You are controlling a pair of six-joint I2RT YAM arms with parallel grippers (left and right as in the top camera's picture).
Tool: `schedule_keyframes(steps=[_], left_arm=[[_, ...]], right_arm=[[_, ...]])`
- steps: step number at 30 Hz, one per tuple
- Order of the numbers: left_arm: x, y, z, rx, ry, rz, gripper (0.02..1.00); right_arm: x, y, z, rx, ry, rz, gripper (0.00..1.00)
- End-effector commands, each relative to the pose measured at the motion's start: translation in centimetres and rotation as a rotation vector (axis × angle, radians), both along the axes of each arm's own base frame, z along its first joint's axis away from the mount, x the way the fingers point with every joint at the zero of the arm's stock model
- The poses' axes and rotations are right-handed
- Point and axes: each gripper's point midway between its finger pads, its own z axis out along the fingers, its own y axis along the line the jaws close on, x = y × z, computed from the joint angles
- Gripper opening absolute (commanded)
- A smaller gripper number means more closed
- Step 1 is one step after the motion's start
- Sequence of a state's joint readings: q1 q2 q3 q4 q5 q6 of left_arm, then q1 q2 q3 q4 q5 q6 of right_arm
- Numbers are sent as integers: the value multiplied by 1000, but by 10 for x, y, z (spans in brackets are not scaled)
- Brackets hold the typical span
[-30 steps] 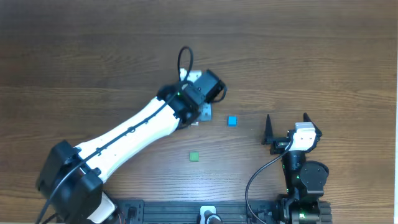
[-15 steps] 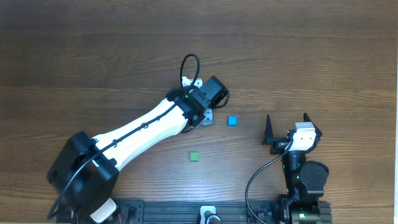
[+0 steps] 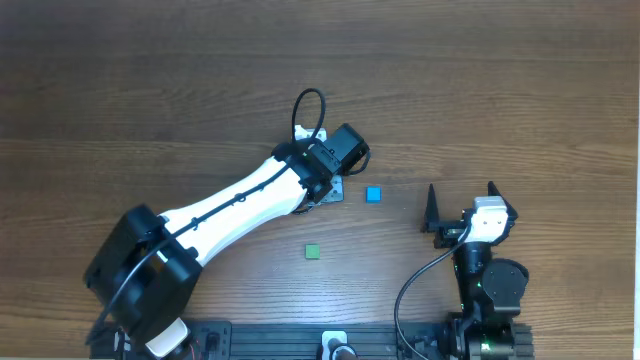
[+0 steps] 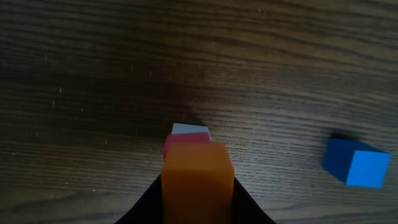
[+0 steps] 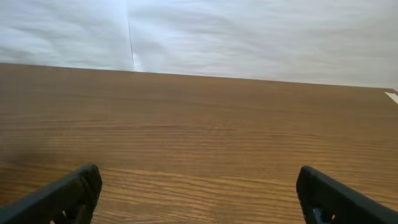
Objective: Stack Cubes
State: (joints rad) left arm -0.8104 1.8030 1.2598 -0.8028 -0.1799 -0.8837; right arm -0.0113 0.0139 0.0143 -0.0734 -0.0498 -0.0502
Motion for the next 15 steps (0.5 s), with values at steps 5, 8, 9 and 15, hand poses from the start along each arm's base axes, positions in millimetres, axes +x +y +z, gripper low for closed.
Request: schedule_keyframes(steps=[5, 8, 9, 15], left_arm=[[-2, 1, -7, 5, 18, 14, 88], [-2, 1, -7, 6, 20, 14, 86], [-3, 2, -7, 7, 21, 13, 91], [-6, 4, -8, 17, 37, 13, 86]], right_arm=[[0, 1, -2, 0, -1, 3, 991], [0, 1, -2, 0, -1, 3, 991], [0, 1, -2, 0, -1, 3, 993], [0, 1, -2, 0, -1, 3, 991]])
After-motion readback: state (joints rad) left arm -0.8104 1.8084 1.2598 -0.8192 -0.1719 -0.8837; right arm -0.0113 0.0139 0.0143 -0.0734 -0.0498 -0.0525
